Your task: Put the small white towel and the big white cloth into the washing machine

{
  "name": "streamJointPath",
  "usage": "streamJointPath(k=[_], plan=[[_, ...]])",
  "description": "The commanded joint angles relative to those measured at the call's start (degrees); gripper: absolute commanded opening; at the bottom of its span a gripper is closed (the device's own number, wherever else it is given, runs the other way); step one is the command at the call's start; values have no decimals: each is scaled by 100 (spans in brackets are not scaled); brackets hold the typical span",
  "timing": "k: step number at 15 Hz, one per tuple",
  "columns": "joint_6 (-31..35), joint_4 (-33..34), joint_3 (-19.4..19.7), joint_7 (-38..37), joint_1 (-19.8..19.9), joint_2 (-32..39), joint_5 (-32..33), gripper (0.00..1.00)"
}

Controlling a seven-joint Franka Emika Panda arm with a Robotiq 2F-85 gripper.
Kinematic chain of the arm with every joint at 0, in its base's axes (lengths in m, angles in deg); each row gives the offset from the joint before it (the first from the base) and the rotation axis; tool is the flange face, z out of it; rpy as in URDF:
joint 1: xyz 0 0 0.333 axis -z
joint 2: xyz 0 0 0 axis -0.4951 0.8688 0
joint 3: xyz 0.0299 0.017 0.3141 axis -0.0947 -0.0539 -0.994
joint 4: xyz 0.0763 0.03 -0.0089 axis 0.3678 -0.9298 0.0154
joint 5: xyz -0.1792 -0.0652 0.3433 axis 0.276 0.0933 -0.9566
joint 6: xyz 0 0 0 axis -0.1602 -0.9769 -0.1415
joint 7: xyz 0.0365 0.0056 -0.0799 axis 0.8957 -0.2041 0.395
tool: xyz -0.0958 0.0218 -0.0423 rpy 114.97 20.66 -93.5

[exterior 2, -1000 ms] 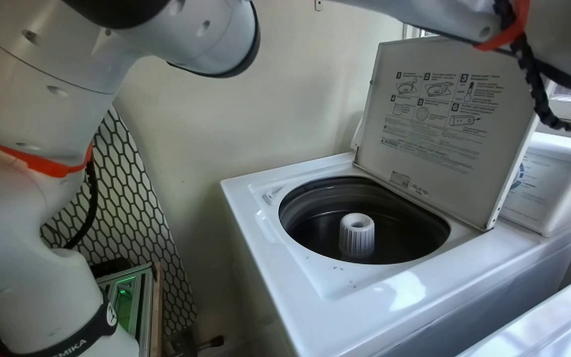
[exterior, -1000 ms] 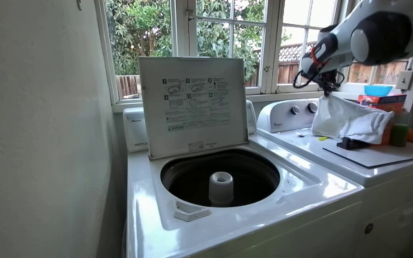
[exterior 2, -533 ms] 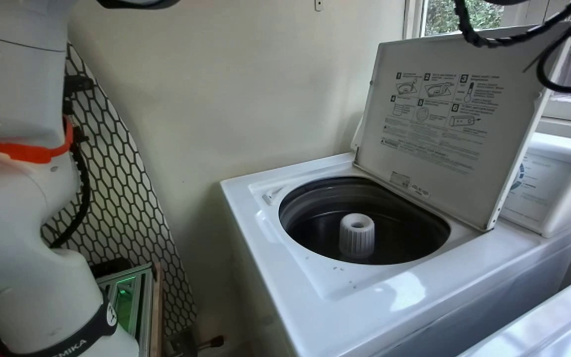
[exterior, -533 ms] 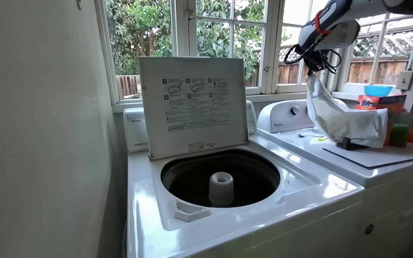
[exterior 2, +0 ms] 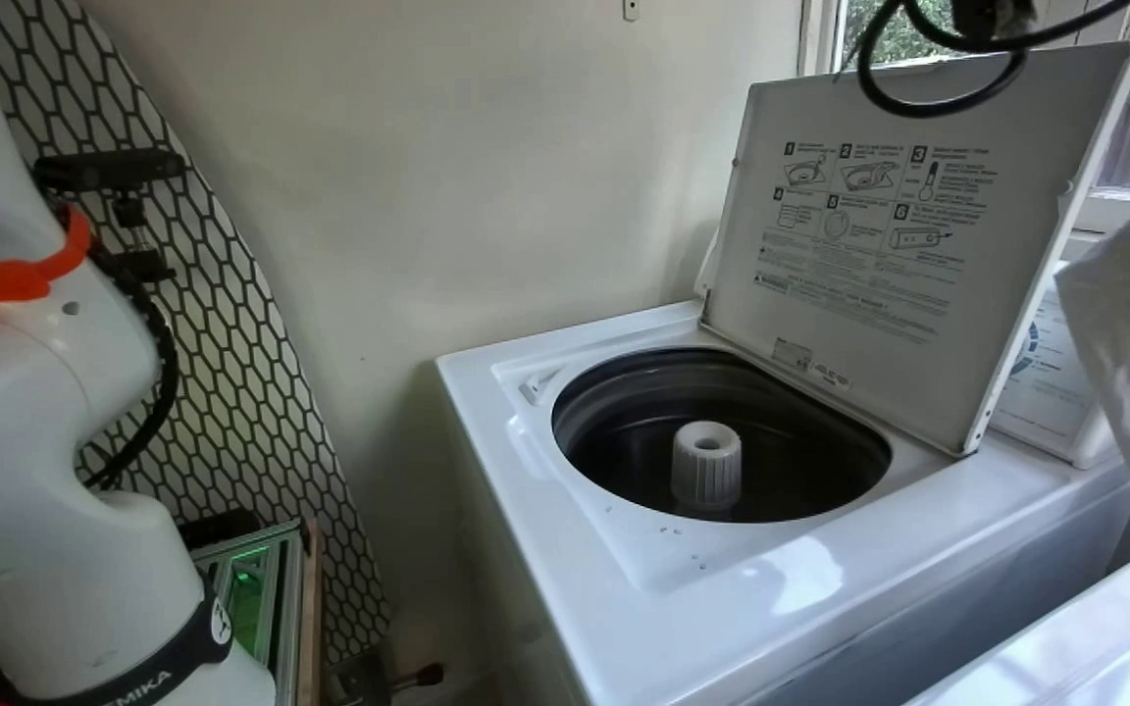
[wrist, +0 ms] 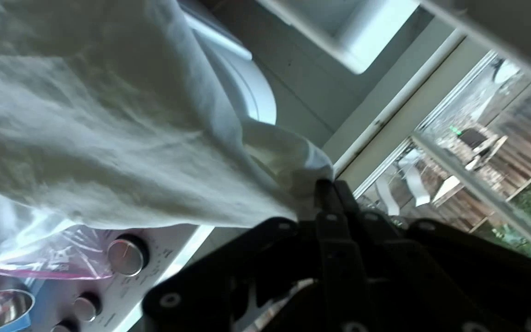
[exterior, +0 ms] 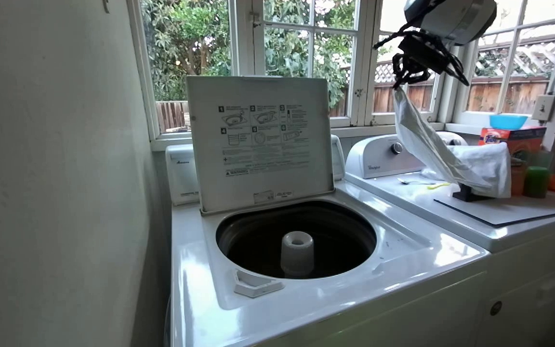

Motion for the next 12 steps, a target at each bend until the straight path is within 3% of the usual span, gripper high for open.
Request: streamJointPath(k=[1,5,6,12], plan=[[-719,-936,190,1520,-200,-1029,-1031,0],[-2015,-1296,719,2897,-395,-1587,-1509,0],[-1573,-943,624,2315,-407,-1210,-1214,0],[-1696,-914,713,2302,-459,-1163,-1174,0]])
